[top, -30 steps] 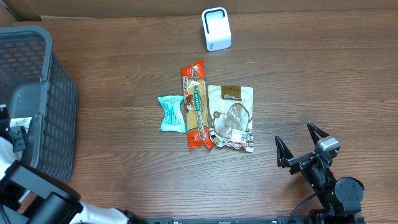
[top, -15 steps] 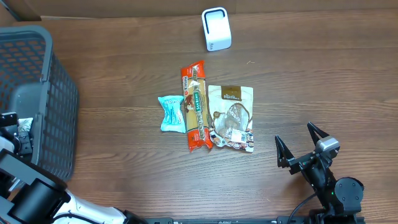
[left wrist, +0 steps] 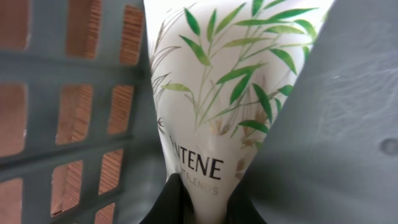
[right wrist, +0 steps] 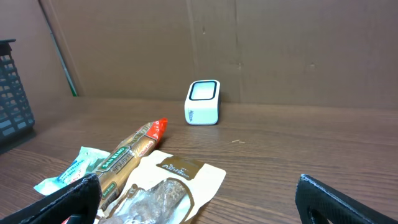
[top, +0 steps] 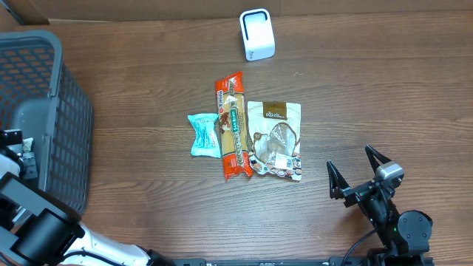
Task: Scan the item barcode
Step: 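Reach the left gripper into the basket and grasp the white bamboo-print tube, then lift the white tube up out of the basket with the left gripper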
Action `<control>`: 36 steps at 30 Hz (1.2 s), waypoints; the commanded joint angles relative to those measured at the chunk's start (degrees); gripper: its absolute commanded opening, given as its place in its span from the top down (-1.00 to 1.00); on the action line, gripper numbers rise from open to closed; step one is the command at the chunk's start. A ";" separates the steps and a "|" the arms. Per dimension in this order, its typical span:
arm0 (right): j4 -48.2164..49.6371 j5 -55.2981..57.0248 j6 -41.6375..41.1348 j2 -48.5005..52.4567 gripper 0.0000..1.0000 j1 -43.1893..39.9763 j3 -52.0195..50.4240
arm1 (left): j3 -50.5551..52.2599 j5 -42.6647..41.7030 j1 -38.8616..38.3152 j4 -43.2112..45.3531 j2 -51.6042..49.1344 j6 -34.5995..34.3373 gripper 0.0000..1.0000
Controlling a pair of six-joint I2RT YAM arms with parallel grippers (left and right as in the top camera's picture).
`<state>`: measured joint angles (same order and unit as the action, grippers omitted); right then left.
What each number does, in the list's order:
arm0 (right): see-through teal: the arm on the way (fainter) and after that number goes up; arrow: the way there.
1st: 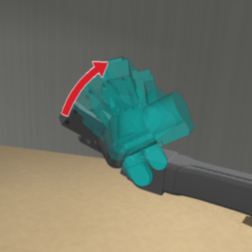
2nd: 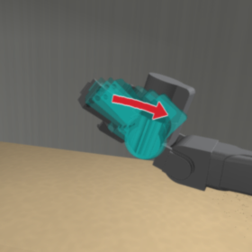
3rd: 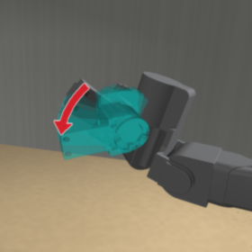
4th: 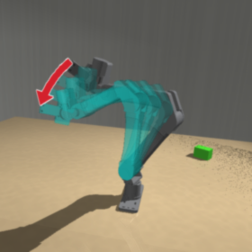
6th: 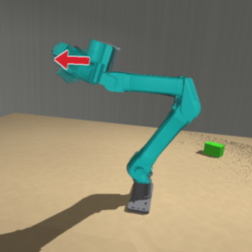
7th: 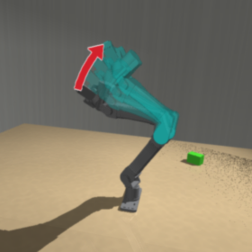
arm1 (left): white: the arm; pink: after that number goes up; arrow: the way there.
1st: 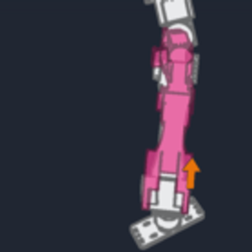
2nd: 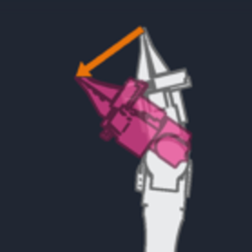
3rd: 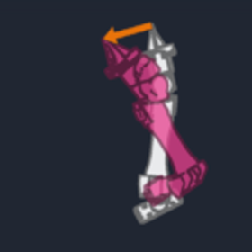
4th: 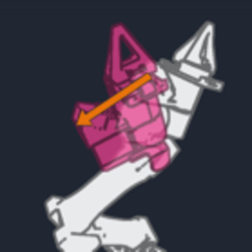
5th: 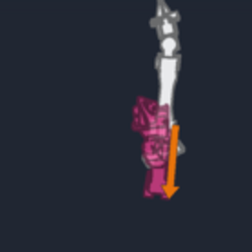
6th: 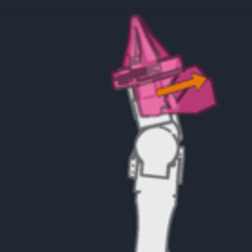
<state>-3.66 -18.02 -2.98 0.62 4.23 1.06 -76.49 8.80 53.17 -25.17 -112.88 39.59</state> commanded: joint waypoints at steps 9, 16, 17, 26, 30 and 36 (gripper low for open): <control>0.33 0.00 -0.26 -0.44 -1.00 0.37 -0.59 | 1.16 -2.80 -10.54 -1.25 10.88 -7.80 0.92; 0.33 0.00 -0.26 -0.44 -1.00 0.37 -0.59 | -0.50 -2.84 -10.82 1.20 23.78 -16.52 0.92; 0.33 0.00 -0.26 -0.44 -1.00 0.37 -0.59 | -0.50 -2.84 -10.82 1.75 25.35 -16.52 0.92; 0.33 0.00 -0.26 -0.44 -1.00 0.37 -0.59 | -0.50 -6.05 -11.28 3.26 42.05 -28.55 0.92; 0.33 0.00 -0.26 -0.44 -1.00 0.37 -0.59 | -0.50 -18.67 -13.84 1.20 45.79 -42.32 0.92; 0.33 0.00 -0.26 -0.44 -1.00 0.37 -0.59 | -0.50 -37.40 -24.76 -8.66 46.53 -53.96 0.92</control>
<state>-3.68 -18.02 -3.01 0.62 4.23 1.06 -75.42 -14.00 34.54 -30.06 -67.13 -3.40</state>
